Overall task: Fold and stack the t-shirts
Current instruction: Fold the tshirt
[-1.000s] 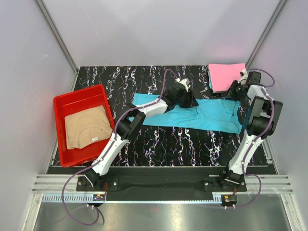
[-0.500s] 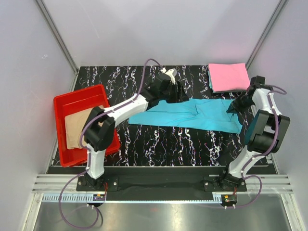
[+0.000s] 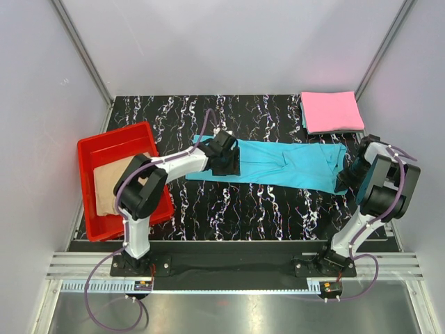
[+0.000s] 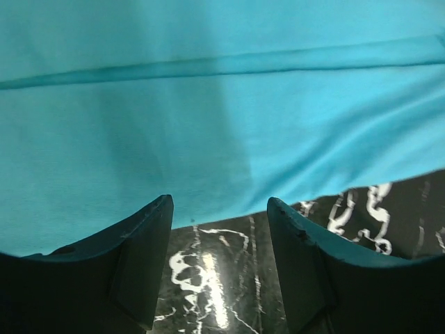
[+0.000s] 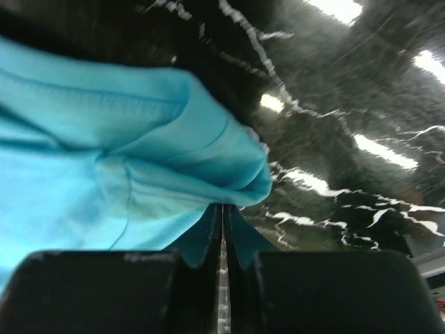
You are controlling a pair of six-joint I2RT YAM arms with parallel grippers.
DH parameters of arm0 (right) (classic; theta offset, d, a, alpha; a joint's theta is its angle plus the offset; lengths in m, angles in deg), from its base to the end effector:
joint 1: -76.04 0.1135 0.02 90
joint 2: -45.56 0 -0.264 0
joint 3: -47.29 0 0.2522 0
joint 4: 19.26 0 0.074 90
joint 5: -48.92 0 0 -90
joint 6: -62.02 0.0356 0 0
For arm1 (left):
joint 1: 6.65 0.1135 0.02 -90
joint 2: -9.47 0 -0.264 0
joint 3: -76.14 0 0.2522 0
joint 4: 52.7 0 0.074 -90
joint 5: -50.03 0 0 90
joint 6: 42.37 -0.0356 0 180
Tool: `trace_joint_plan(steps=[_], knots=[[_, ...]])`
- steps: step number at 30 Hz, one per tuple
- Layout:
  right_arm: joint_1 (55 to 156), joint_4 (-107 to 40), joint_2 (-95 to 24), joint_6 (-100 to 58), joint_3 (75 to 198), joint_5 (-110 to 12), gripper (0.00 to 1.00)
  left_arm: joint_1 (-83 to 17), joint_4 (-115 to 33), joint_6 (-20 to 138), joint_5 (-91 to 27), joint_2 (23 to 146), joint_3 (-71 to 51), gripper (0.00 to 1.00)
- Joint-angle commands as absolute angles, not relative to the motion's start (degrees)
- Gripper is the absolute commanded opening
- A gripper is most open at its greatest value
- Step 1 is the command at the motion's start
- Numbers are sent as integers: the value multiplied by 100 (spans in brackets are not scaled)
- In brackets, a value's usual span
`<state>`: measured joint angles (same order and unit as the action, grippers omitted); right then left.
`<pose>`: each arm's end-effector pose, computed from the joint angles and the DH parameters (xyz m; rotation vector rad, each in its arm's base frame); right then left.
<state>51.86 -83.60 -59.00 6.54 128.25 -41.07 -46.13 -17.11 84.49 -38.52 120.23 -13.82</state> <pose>0.2932 -0.1317 0.1585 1.5223 2.7071 0.0048 0.3159 -0.2614 0.1795 0.0706 2.6468 -0.5205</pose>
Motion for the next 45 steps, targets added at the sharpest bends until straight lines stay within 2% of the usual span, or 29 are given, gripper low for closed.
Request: trace_joint_plan(steps=[1,12,22,27,34,39,45], knots=[[5196,-7996,-5807,876,12698,-3309,9,-4497,-1557,8366,-4786,12135,-1417,62],[5187,-7784,-5851,796,12574,-1796,9,-4295,-1152,8674,-5711,12276,-952,61],[5187,-8188,-5596,796,12890,-1822,10,-4462,-1257,9245,-4710,10978,-310,62],[5196,-8408,-5035,735,13119,-2383,12,-4340,-1038,8991,-4201,10808,-757,64],[5336,-7987,-4410,735,12944,-4077,16,-3663,-1389,8552,-3409,11457,-1162,64],[5837,-7451,-4541,744,12777,-4757,18,-3372,-1029,8270,-3723,12021,-1707,63],[5926,-7389,-4857,621,12759,-4723,18,-3231,-993,8296,-4365,11899,-1269,63]])
